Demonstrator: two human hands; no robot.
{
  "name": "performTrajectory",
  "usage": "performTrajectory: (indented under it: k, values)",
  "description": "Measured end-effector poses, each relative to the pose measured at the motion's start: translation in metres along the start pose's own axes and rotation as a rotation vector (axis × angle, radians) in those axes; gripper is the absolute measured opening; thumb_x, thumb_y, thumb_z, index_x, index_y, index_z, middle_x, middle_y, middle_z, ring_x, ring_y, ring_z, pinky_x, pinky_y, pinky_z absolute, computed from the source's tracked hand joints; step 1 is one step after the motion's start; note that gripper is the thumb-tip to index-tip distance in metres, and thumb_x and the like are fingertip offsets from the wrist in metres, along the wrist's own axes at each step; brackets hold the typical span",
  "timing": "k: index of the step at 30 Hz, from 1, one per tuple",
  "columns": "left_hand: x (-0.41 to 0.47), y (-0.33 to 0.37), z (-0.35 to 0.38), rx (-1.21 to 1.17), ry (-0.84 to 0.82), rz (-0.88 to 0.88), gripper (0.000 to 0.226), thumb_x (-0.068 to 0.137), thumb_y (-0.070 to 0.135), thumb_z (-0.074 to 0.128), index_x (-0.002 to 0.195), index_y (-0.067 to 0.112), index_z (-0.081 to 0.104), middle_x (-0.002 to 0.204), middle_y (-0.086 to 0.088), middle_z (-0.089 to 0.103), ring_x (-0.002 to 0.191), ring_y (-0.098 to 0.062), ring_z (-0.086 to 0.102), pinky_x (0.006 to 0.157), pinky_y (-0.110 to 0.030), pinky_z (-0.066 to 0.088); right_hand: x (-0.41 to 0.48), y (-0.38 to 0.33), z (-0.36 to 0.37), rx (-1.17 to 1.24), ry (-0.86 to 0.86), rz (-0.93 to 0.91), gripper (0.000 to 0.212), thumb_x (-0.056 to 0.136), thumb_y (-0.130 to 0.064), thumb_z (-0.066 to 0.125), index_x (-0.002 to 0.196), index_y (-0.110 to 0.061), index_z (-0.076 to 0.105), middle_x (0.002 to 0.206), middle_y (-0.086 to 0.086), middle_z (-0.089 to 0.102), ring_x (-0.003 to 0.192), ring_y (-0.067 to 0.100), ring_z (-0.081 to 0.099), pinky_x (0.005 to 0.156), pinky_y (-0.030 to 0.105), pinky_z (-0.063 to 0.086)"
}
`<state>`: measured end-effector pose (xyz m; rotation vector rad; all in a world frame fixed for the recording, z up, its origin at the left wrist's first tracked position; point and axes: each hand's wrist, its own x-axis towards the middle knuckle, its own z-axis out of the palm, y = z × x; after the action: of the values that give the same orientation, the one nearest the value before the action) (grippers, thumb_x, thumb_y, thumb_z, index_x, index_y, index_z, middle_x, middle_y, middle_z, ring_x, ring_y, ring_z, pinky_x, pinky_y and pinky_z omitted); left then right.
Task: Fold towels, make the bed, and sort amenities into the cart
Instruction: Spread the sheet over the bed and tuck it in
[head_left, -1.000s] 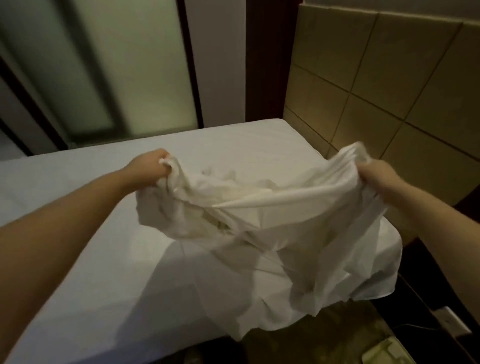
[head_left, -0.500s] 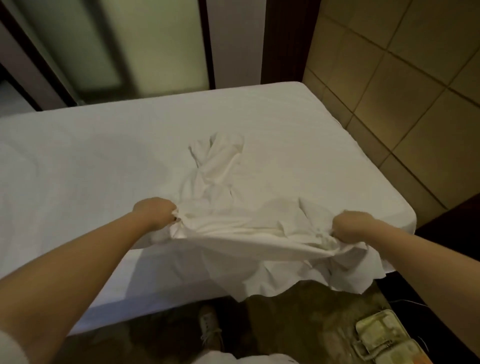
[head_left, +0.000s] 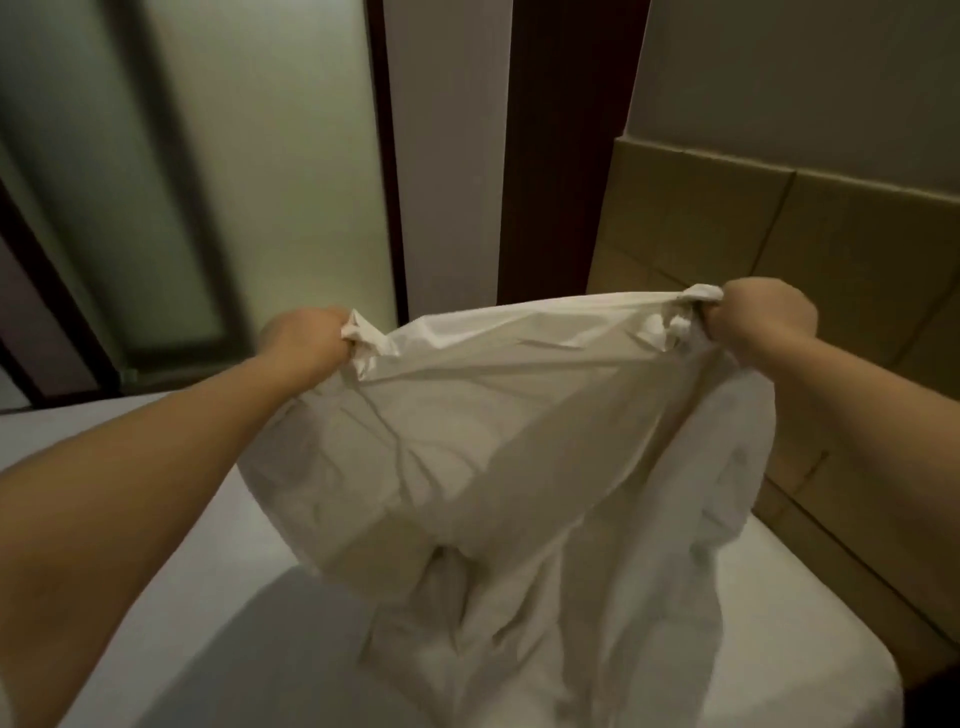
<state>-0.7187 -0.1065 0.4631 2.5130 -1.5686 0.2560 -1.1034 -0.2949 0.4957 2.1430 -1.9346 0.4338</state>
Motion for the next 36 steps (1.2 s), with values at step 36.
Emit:
performTrajectory:
  k: [36]
  values:
    - [-0.089, 0.071, 0.04, -0.911, -0.233, -0.554, 0.038, 0.1, 0.024, 0.045, 0.129, -0.001, 0.047, 0.13, -0.024, 0.051, 0.116, -0.037, 0.05, 0.097, -0.043, 0.039, 0.011, 0.007, 0.064, 0.578, -0.065, -0.07, 0.042, 0.097, -0.032, 0.035, 0.08, -0.005, 0.061, 0.079, 0.014, 0.056, 0.074, 0.031, 0.049, 0.059, 0.032, 0.032]
